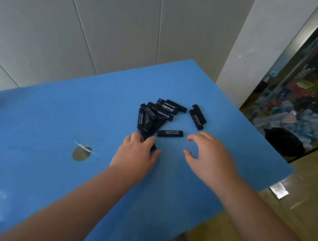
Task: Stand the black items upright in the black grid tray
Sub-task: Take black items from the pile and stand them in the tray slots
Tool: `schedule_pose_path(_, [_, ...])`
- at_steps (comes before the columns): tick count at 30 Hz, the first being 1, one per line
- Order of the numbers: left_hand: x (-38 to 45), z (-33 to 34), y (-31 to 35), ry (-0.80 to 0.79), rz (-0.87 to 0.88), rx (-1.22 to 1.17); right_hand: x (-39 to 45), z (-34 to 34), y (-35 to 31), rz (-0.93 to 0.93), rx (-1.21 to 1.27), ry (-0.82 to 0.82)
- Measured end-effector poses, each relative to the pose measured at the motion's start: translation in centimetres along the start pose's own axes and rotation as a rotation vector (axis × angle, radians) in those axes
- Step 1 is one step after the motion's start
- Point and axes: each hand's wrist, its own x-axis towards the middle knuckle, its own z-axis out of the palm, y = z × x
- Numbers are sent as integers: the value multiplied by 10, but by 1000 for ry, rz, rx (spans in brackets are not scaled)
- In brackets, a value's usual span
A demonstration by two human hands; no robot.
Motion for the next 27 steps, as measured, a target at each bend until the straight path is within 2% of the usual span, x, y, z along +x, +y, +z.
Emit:
schedule_pose_path(7, [8, -5, -7, 53, -275, -16, 59, 18, 8, -191, 47, -108])
schedule_pose_path(12, [8, -8, -10, 79, -324, 43, 87, 37, 16, -299, -17, -182])
schedule_pose_path(19, [3, -17, 4, 92, -435, 15, 98, 44, 27, -298, 44, -261])
schedule_pose_path(23, [-2, -25, 20, 157, -493, -248, 93, 38, 33, -274, 131, -283])
schedule_pose_path(27, [-1, -35, 48, 235, -537, -801, 85, 19, 41, -35, 567, -354])
